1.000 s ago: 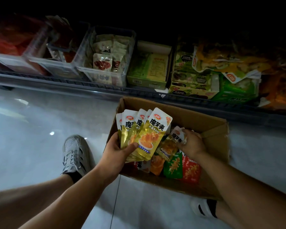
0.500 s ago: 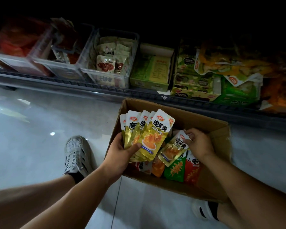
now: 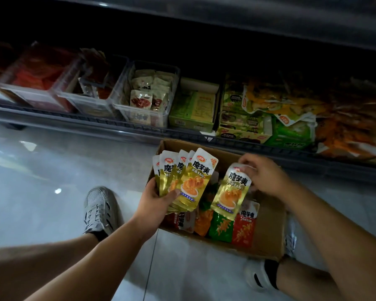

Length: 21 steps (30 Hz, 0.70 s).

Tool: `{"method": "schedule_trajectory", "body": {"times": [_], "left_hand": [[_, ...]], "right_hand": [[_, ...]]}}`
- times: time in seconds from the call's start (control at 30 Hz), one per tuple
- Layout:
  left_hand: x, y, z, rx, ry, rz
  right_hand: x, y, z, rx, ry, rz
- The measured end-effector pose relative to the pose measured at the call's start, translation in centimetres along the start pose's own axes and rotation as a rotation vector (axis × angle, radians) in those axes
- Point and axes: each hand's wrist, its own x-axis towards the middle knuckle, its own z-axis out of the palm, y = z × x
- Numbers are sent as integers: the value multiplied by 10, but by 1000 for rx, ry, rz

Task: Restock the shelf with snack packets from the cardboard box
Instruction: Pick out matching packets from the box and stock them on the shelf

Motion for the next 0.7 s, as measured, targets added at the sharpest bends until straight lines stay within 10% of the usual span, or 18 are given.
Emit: {"method": "schedule_trajectory", "body": {"times": [0.47,0.7], "left_hand": [[-29,30,28,-178,-184,-2],[-37,43,44,-179,-272,31]], "right_hand": [[-26,-62,28,781,251,391],[-49,-87,29,1099,93,397]]}}
